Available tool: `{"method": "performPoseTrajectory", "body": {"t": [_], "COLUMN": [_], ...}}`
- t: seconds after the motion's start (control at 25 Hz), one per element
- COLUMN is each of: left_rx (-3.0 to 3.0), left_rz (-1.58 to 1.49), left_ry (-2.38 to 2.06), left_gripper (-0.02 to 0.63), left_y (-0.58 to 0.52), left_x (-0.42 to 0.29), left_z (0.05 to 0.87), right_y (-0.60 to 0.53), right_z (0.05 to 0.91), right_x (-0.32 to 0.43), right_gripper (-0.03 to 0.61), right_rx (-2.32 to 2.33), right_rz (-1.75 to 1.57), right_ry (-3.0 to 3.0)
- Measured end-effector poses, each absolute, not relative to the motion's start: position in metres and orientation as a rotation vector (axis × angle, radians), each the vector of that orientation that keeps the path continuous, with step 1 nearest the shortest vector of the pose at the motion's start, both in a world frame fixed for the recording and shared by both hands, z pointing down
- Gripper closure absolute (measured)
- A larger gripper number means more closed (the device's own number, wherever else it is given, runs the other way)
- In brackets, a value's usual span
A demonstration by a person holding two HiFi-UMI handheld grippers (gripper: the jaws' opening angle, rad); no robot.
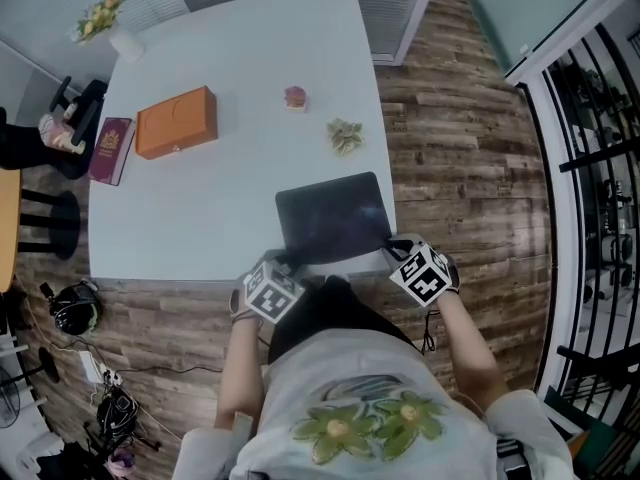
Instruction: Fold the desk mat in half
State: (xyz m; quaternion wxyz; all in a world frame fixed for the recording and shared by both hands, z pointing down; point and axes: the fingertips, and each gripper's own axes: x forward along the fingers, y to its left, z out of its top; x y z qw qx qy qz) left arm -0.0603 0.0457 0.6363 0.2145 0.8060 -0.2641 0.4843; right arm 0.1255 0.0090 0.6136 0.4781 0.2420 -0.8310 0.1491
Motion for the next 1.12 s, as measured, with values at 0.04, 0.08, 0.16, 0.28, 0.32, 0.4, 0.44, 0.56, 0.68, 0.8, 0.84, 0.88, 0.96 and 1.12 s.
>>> {"method": "performPoseTrajectory", "body": {"t": [0.04, 0.08, 0.16, 0.28, 0.32, 0.4, 0.44, 0.56, 0.68, 0.8, 0.84, 0.88, 0.96, 1.12], "left_rx": [2.233, 2.227, 2.215, 2.192, 2.182, 2.168, 2.163, 2.15, 2.15, 2.15, 2.152, 2.154, 2.153, 2.146], "left_rz": [1.32, 1.29, 1.213, 1.1, 1.071, 1.026, 1.012, 0.999, 0.992, 0.978, 0.97, 0.965, 0.959, 0.957], "left_ry": [-0.737, -0.741, -0.759, -0.806, -0.823, -0.85, -0.857, -0.867, -0.872, -0.889, -0.894, -0.898, -0.909, -0.929], "left_gripper": [0.529, 0.537, 0.551, 0.559, 0.56, 0.561, 0.563, 0.563, 0.562, 0.562, 0.562, 0.561, 0.561, 0.561], "left_y": [0.044, 0.043, 0.037, 0.025, 0.022, 0.017, 0.016, 0.013, 0.011, 0.007, 0.006, 0.004, 0.002, -0.001], "left_x": [-0.06, -0.06, -0.058, -0.058, -0.059, -0.06, -0.061, -0.062, -0.062, -0.062, -0.062, -0.062, -0.063, -0.066], "left_z": [0.634, 0.631, 0.623, 0.613, 0.612, 0.612, 0.612, 0.61, 0.608, 0.607, 0.606, 0.606, 0.604, 0.601], "right_y": [0.007, 0.005, 0.004, 0.002, 0.001, 0.0, 0.0, -0.003, -0.008, -0.014, -0.016, -0.017, -0.021, -0.03], "right_z": [0.612, 0.611, 0.608, 0.606, 0.605, 0.605, 0.604, 0.6, 0.594, 0.591, 0.589, 0.588, 0.586, 0.579], "right_x": [0.125, 0.125, 0.126, 0.125, 0.125, 0.126, 0.126, 0.125, 0.125, 0.124, 0.124, 0.124, 0.125, 0.123], "right_gripper": [0.532, 0.532, 0.532, 0.531, 0.531, 0.53, 0.529, 0.531, 0.531, 0.534, 0.534, 0.534, 0.535, 0.537], "right_rx": [0.599, 0.606, 0.613, 0.614, 0.614, 0.61, 0.609, 0.628, 0.656, 0.674, 0.68, 0.688, 0.709, 0.746], "right_rz": [0.371, 0.371, 0.373, 0.363, 0.354, 0.341, 0.336, 0.326, 0.331, 0.338, 0.347, 0.357, 0.367, 0.386], "right_ry": [-2.038, -2.043, -2.043, -2.048, -2.052, -2.055, -2.06, -2.079, -2.099, -2.114, -2.114, -2.111, -2.104, -2.126]}}
